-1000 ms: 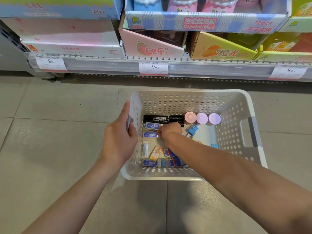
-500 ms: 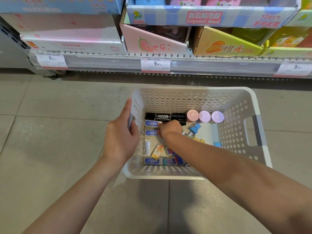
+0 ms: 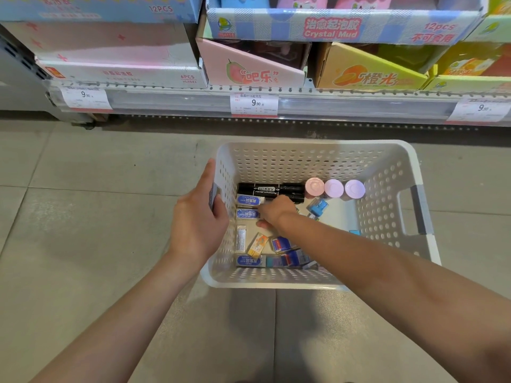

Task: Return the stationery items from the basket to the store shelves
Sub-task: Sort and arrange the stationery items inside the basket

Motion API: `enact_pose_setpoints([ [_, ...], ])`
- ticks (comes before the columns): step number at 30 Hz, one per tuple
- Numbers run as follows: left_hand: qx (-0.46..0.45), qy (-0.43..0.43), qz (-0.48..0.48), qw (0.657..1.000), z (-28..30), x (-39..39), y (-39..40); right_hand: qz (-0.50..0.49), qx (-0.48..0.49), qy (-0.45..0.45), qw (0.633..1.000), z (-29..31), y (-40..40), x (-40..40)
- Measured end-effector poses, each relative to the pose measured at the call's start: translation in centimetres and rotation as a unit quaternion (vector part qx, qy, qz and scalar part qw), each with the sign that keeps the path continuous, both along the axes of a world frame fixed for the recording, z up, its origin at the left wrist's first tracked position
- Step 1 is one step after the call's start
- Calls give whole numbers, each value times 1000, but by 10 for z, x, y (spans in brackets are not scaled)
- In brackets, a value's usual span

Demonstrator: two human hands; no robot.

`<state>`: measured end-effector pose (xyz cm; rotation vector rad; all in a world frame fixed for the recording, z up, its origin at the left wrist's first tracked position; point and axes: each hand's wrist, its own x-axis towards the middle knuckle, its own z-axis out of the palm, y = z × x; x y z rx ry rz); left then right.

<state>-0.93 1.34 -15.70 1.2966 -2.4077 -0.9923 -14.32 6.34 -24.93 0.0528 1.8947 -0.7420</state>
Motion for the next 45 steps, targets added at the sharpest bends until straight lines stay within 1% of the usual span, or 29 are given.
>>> enact_pose_setpoints([
  [3, 5, -3, 3, 1000, 2, -1, 2, 16, -10, -9, 1000, 6, 7, -6],
  [4, 8, -3, 3, 1000, 3, -1, 2, 54, -4, 8, 999, 10, 10, -7],
  [5, 10, -4, 3, 1000, 3, -1, 2, 123, 3, 52, 991, 14, 14, -8],
  [6, 11, -4, 1, 1000, 2, -2, 2, 209, 3, 114, 971, 20, 20, -8],
  [7, 11, -5, -1, 1000, 2, -1, 2, 293, -9, 178, 940, 24, 26, -6],
  [8, 10, -6, -2, 1000, 1, -1, 2, 374, -28, 225, 899, 30, 31, -3],
  [9, 8, -7, -2, 1000, 1, -1, 1, 452, -48, 248, 855, 35, 35, 1],
  [11, 3, -6, -2, 1000, 0, -1, 0, 589, -85, 245, 765, 35, 39, 11],
  [12, 1, -6, -2, 1000, 0, -1, 1, 637, -93, 234, 729, 29, 39, 15],
  [13, 0, -7, -3, 1000, 0, -1, 1, 668, -87, 228, 703, 23, 37, 19],
  [14, -1, -7, -3, 1000, 1, 0, 1, 685, -78, 233, 686, 16, 35, 22],
  [16, -4, -8, -2, 1000, 2, -1, 2, 699, -56, 241, 671, 5, 31, 28],
  [22, -9, -11, -6, 1000, 5, -2, 4, 707, -8, 256, 659, -8, 24, 39],
  [27, -10, -9, -10, 1000, 5, -1, 3, 714, -8, 257, 652, -5, 24, 37],
  [28, -9, -7, -12, 1000, 5, -1, 3, 717, -14, 249, 651, -2, 24, 35],
  [29, -8, -5, -13, 1000, 4, -1, 3, 714, -21, 238, 659, 3, 26, 32],
  [32, -10, -3, -13, 1000, 3, -1, 2, 675, -67, 209, 704, 11, 30, 24],
  [33, -12, -4, -13, 1000, 3, -1, 2, 655, -80, 197, 725, 12, 31, 21],
  [34, -12, -3, -13, 1000, 3, -2, 2, 626, -91, 169, 755, 14, 31, 18],
  [35, -13, -4, -12, 1000, 3, -2, 2, 582, -104, 123, 797, 15, 31, 16],
  [37, -15, -3, -11, 1000, 4, -1, 2, 460, -132, 41, 877, 16, 30, 11],
  [39, -19, -4, -13, 1000, 3, -1, 2, 340, -140, 15, 930, 17, 28, 6],
  [40, -20, -4, -14, 1000, 3, -2, 2, 297, -137, 7, 945, 17, 27, 3],
  [41, -20, -4, -14, 1000, 3, -2, 2, 276, -132, 7, 952, 16, 27, 1],
  [43, -21, -5, -13, 1000, 3, -2, 2, 273, -115, 33, 955, 13, 24, -1],
  [45, -23, -6, -13, 1000, 2, -1, 2, 280, -87, 79, 953, 9, 22, -1],
])
